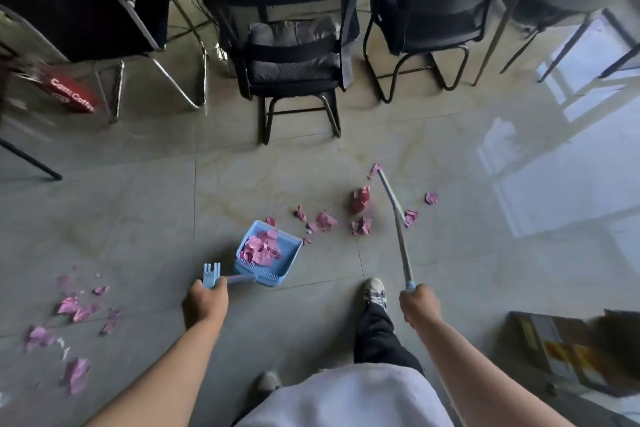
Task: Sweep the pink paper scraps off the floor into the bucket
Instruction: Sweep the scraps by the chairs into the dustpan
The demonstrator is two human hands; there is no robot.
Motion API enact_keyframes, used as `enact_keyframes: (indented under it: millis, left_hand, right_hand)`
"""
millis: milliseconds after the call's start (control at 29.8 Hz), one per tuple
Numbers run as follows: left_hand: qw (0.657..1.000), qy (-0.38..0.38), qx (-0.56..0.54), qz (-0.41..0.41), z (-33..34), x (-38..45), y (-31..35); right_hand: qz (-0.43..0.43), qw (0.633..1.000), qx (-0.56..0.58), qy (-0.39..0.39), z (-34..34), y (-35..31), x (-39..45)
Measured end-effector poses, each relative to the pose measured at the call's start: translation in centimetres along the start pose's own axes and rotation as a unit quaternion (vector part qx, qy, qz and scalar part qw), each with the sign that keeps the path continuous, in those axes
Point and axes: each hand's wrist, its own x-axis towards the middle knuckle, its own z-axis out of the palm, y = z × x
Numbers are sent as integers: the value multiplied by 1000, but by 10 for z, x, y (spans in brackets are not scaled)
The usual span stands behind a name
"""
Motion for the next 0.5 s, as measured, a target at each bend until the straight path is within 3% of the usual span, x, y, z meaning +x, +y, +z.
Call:
enact_keyframes:
  millis: [402,503]
  left_hand:
    - [1000,26,9,5,87,-54,153]
    - [1000,23,-4,3,98,-55,172]
  right_hand:
    - [59,998,35,4,-165,-76,154]
    - [70,996,44,-28,-188,-88,175]
